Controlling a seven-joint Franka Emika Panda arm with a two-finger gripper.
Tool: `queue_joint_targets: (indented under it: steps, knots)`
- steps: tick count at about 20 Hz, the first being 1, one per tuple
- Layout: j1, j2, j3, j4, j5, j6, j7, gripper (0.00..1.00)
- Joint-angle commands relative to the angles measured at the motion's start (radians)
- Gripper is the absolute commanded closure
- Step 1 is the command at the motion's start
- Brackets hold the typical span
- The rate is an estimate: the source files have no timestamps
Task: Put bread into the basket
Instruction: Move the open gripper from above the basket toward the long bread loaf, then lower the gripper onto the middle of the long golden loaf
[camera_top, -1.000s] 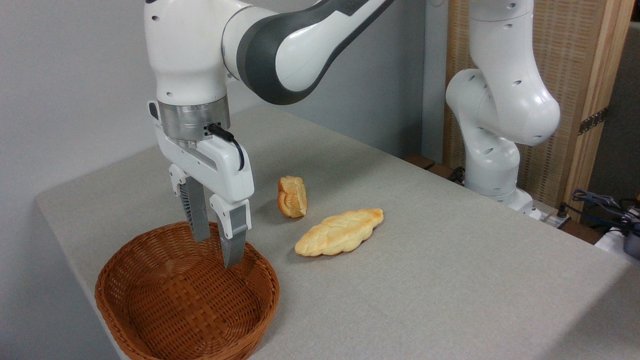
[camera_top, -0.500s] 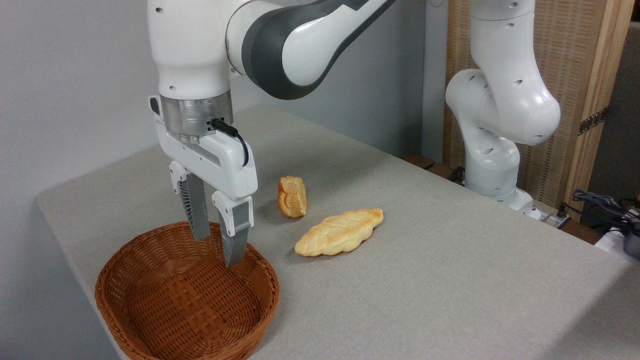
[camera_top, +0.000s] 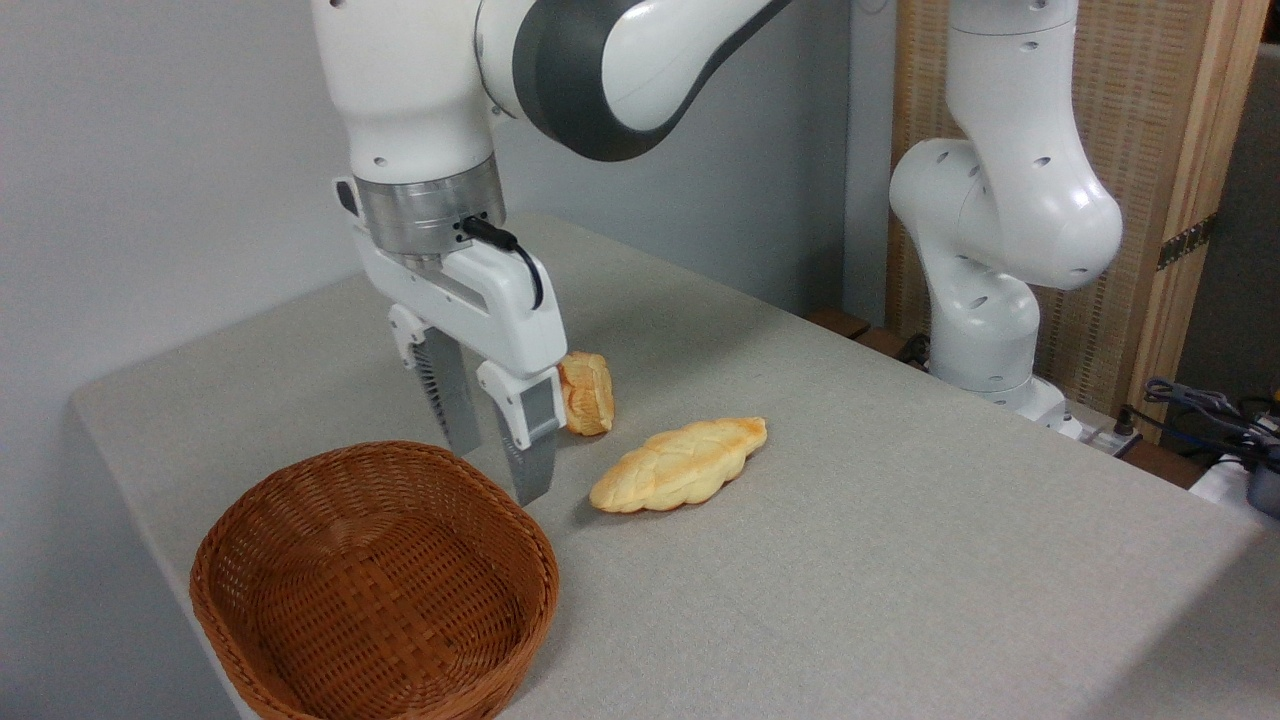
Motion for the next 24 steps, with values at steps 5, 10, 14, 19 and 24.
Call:
queue_joint_targets:
  steps: [5, 10, 14, 19, 24]
  knots:
    - [-0.001, -0.080, 0.007, -0.098, -0.002, -0.109, 0.180, 0.00]
    - [0.000, -0.100, 0.007, -0.163, -0.001, -0.147, 0.209, 0.00]
    - [-0.001, -0.095, 0.007, -0.213, -0.001, -0.149, 0.258, 0.00]
    - [-0.003, -0.088, 0.006, -0.259, -0.001, -0.147, 0.317, 0.00]
    - [-0.005, -0.078, 0.006, -0.281, -0.001, -0.146, 0.357, 0.00]
